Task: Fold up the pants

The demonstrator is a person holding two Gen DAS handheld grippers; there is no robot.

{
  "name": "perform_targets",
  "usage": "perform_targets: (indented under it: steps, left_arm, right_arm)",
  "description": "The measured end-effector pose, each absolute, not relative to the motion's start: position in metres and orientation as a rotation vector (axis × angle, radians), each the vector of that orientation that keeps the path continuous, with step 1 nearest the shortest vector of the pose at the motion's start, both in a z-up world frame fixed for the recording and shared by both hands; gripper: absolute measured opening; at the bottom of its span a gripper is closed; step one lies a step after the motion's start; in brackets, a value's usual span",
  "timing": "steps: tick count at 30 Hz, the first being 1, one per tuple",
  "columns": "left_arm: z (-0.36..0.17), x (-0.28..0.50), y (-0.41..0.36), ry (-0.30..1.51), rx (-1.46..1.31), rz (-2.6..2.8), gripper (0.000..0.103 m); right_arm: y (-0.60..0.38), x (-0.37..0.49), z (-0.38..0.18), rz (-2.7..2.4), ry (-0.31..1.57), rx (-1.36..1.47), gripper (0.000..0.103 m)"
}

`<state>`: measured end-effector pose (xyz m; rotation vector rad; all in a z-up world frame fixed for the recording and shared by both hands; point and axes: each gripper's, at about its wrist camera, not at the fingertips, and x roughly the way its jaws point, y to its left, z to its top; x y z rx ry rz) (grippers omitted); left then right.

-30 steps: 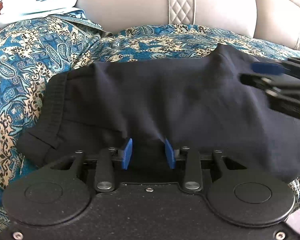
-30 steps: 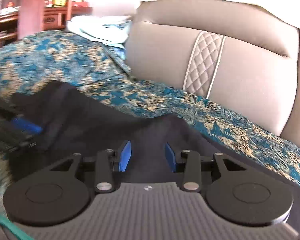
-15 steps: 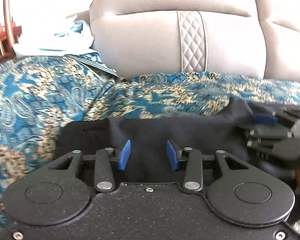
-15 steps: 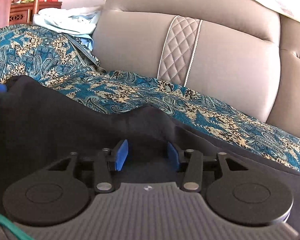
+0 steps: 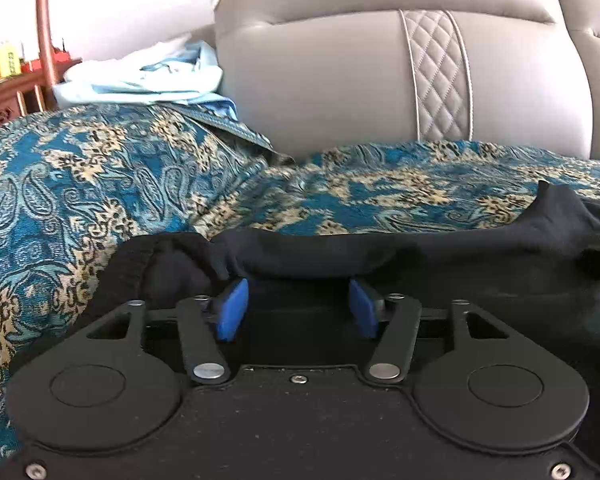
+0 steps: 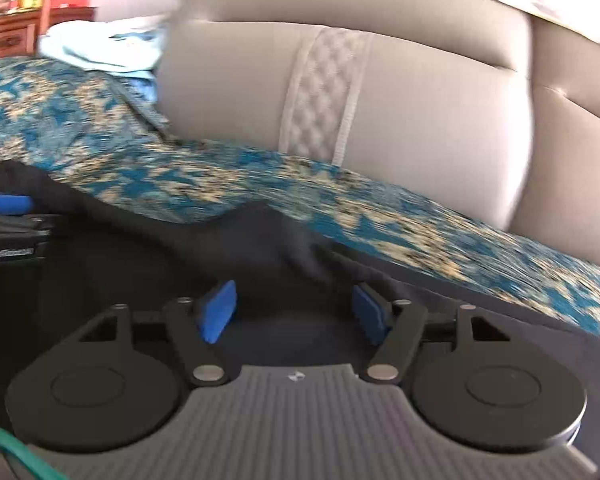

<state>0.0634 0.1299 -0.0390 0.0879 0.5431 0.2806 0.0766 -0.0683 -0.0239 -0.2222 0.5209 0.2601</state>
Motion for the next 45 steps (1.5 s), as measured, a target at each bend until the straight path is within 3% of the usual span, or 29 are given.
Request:
perform_targets:
  steps: [15,18,21,22,25,29,31,36,39,42,45]
  left_arm:
    - [-0.040,0.062,0.129,0.530,0.104,0.307,0.064]
    - [-0.041,0.063,0.127,0.530,0.121,0.318,0.066]
    - [-0.038,0.063,0.124,0.533,0.137,0.349,0.065]
    - [-0.036,0.063,0.121,0.536,0.157,0.368,0.065]
    - [-0.019,0.059,0.101,0.483,0.230,0.332,0.050]
    - [0.015,0.050,0.056,0.362,0.223,0.112,0.049]
    - [0.025,0.057,0.030,0.384,0.206,-0.023,0.043]
    - [0.007,0.096,-0.035,0.521,0.178,-0.245,0.023]
    - [-0.013,0.116,-0.050,0.581,0.150,-0.226,0.020]
    - [-0.023,0.118,-0.053,0.527,0.164,-0.174,0.021]
    - [-0.027,0.121,-0.049,0.528,0.150,-0.162,0.022]
  right_arm:
    - [-0.268,0.086,-0.015,-0.159,0.623,-0.180,0.079]
    - [-0.318,0.093,-0.018,-0.215,0.663,-0.069,0.095]
    - [-0.337,0.099,-0.016,-0.227,0.672,-0.023,0.095]
    - [-0.337,0.101,-0.017,-0.226,0.675,-0.019,0.096]
    - [-0.335,0.098,-0.019,-0.236,0.661,-0.017,0.096]
    - [-0.332,0.096,-0.021,-0.229,0.640,-0.014,0.097]
    - [-0.332,0.096,-0.019,-0.231,0.639,-0.014,0.097]
    - [-0.330,0.089,-0.006,-0.185,0.649,-0.002,0.085]
    - [-0.331,0.074,0.004,-0.079,0.658,0.033,0.076]
    - [-0.337,0.064,0.003,-0.047,0.715,0.023,0.060]
    - [-0.353,0.062,-0.001,-0.084,0.714,-0.024,0.058]
